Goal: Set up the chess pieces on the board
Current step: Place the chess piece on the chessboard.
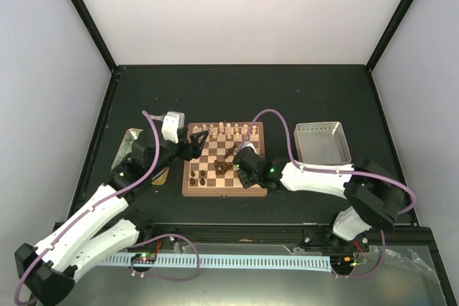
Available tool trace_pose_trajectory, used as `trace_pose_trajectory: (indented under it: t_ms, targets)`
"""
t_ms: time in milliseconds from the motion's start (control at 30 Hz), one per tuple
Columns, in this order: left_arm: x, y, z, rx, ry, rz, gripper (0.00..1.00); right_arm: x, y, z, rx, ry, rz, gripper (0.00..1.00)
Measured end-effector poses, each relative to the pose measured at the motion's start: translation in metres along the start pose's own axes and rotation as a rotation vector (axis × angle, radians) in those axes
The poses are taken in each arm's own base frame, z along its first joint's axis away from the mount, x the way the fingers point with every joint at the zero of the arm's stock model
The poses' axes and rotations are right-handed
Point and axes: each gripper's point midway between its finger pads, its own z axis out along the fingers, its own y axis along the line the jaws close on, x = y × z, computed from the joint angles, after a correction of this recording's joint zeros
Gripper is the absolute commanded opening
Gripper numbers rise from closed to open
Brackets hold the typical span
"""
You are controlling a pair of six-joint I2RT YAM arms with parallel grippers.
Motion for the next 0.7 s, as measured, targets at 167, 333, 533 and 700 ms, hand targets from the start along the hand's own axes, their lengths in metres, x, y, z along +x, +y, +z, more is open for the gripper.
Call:
trace_pose_trajectory:
  t_ms: [167,333,533,700]
  targets:
    - [-0.001,0.000,-0.001,0.001,-0.002,0.000,0.81,0.000,0.000,0.000,0.000,0.000,0.001,0.20]
    - [-0.002,-0.001,-0.002,0.006,-0.007,-0.004,0.81,-0.001,-0.001,-0.001,-0.001,-0.002,0.011,0.21]
    - [-0.002,-0.002,-0.002,0.009,-0.005,-0.009,0.81,-0.018,-0.003,-0.013,-0.009,-0.023,0.062,0.24]
    - [-0.002,-0.002,-0.003,0.012,-0.008,-0.011,0.81,-0.034,-0.003,-0.024,-0.018,-0.035,0.107,0.31]
